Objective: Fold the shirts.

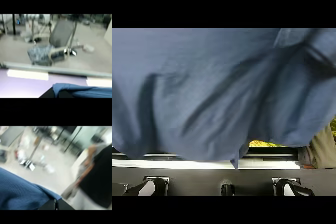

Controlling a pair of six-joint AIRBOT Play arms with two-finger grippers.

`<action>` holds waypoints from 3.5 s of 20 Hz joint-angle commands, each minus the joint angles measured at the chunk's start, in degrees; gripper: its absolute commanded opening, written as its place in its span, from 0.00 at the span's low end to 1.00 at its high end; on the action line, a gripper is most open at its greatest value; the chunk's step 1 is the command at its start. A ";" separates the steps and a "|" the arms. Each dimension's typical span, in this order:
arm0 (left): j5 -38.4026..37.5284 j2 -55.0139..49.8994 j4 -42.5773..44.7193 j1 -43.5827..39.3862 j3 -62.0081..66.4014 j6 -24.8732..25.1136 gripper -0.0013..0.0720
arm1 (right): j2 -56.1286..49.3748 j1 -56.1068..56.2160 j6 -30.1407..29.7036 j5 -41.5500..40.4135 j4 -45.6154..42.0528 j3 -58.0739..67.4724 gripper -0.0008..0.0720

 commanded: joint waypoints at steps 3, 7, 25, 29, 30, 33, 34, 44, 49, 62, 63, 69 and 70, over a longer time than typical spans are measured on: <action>-7.56 -13.77 0.83 -2.56 -14.88 4.31 0.05 | -22.08 0.04 0.61 22.36 8.17 -0.07 0.06; -0.57 -30.49 0.98 -5.90 -20.55 7.19 0.05 | -44.94 7.08 3.26 20.17 6.58 -1.07 0.06; -1.92 -51.21 1.09 -3.93 -13.22 12.26 0.06 | -59.93 16.57 11.19 19.91 1.22 -1.46 0.07; -18.16 -54.05 3.61 -3.89 -15.45 9.07 0.06 | -61.79 17.70 13.46 18.73 1.62 -7.06 0.06; -19.89 -54.38 4.24 -3.91 -16.44 9.07 0.06 | -62.55 17.81 13.55 18.56 1.70 -7.52 0.07; -18.49 -54.42 4.70 -3.96 -19.39 9.29 0.06 | -64.35 18.18 14.23 17.35 3.02 -8.26 0.06; -17.84 -54.42 4.68 -3.96 -19.89 9.09 0.06 | -64.43 18.16 14.34 16.70 3.13 -9.25 0.07; -23.78 -45.22 8.28 2.01 -21.14 5.68 0.59 | -50.45 8.13 10.34 32.85 1.18 -10.34 0.71; -9.33 -26.53 8.98 6.99 -59.45 13.68 0.58 | -38.49 7.52 6.86 24.46 2.82 -28.00 0.70; 5.14 -23.08 3.61 9.66 -72.52 22.23 0.55 | -33.35 10.01 1.11 23.85 5.70 -37.18 0.69; 4.83 -23.08 3.65 9.68 -71.58 22.23 0.55 | -33.31 10.01 1.11 24.39 5.90 -37.18 0.69; 2.12 -23.08 3.78 9.73 -69.85 22.23 0.55 | -32.37 10.01 1.16 24.70 6.21 -37.18 0.69; 0.76 -23.08 3.80 9.75 -69.85 22.64 0.55 | -32.26 10.01 1.16 24.65 6.19 -37.18 0.69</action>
